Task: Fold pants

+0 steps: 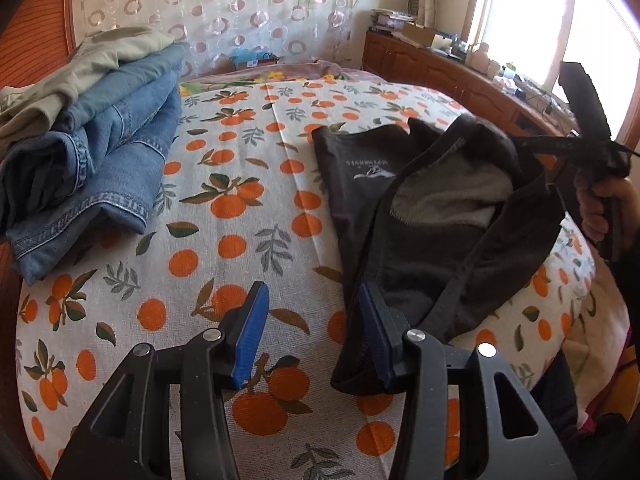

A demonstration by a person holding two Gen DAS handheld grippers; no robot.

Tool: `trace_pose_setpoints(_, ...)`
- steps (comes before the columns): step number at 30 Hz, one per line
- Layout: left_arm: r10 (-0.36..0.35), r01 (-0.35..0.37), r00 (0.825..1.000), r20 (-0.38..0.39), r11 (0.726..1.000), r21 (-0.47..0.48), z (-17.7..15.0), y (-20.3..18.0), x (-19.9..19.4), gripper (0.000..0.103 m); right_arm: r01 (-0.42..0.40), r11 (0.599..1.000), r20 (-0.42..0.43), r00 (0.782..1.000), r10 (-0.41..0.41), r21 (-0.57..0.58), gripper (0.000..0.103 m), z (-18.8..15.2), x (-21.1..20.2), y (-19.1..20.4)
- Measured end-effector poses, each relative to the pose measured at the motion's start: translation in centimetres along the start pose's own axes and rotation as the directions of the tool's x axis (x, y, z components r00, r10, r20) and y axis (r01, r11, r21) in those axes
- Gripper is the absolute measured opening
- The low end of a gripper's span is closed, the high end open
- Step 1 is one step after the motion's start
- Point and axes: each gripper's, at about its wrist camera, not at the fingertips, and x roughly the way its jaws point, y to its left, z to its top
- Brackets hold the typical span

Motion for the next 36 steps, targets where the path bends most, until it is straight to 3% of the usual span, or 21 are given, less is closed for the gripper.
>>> trace_pose_setpoints(10, -0.028, 0.028, 1.0, 0.001, 1.0, -0.011, -0.6, -0.4, 0.2, 0.049, 0.036, 0.999, 0.101, 0.994, -0.032, -0.034, 0.003, -3.0, -3.2, 0.6)
trace_pose_setpoints(16, -0.081, 0.081, 0.997, -0.007, 0.997, 0.014, -1.4, -1.5, -0.4, 0.049, 0.072, 0.997, 0.145, 0.987, -0.073, 0.012, 0.003, -6.3, -5.7, -0.2)
trace_pose_setpoints(25, -0.073, 0.073, 0.997, 0.004, 0.997, 0.028, -2.6, -2.4, -1.5, 0.044, 0.115, 0.989, 0.172, 0.977, -0.13, 0.091, 0.003, -11.0, -8.0, -0.4)
trace_pose_setpoints(29, -0.061, 0.061, 0.998, 0.011, 0.998, 0.03, -3.4, -2.3, -2.0, 0.036, 0.09, 0.983, 0.18, 0.976, -0.118, 0.159, 0.003, -12.2, -8.5, -0.6)
trace_pose_setpoints(36, -0.079, 0.079, 0.996, 0.043, 0.997, 0.019, -3.4, -2.3, -2.5, 0.016, 0.109, 0.984, 0.136, 0.982, -0.128, 0.143, 0.003, -12.7, -8.2, -0.1)
